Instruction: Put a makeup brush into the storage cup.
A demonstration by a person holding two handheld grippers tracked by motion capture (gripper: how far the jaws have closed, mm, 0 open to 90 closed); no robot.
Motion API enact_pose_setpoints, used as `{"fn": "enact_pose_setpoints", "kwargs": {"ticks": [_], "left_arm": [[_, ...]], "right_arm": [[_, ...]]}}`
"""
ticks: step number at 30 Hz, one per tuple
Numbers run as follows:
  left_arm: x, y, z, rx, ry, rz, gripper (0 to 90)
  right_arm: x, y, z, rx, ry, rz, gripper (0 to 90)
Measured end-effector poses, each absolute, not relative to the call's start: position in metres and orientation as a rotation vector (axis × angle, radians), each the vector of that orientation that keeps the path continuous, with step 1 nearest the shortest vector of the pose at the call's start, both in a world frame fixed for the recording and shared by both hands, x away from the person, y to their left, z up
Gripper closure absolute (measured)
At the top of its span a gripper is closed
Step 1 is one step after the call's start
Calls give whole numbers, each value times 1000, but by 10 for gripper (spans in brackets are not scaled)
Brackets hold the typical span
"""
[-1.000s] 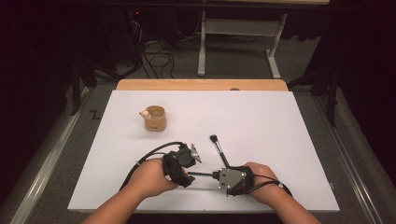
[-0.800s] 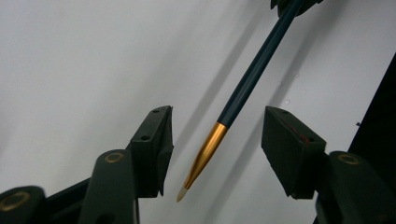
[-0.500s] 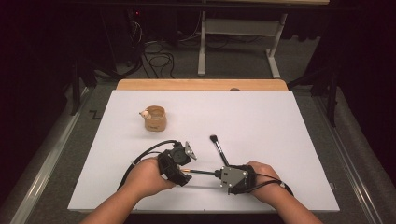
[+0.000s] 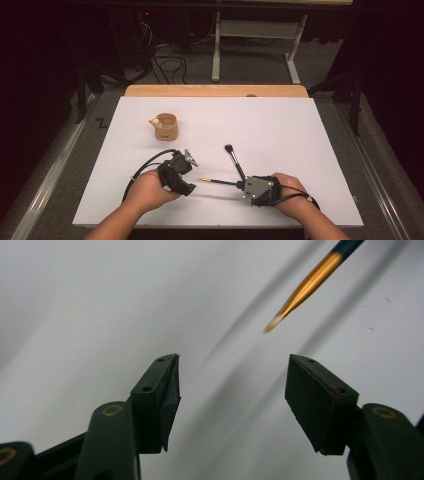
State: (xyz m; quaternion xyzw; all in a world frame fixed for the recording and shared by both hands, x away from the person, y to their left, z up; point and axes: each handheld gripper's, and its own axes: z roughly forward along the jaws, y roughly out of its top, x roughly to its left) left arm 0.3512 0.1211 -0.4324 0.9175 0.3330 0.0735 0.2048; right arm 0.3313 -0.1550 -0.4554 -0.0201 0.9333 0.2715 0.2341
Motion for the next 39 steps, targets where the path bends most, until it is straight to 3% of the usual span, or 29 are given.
{"fn": "enact_pose_setpoints", "kwargs": {"ticks": [20, 39], "left_arm": [[354, 172, -459, 2283, 1188, 308, 358], [346, 190, -478, 1996, 1179, 443, 351]], "right_arm": [[337, -194, -455, 132, 2504, 795, 867], [339, -208, -467, 298, 2436, 907, 866]]}}
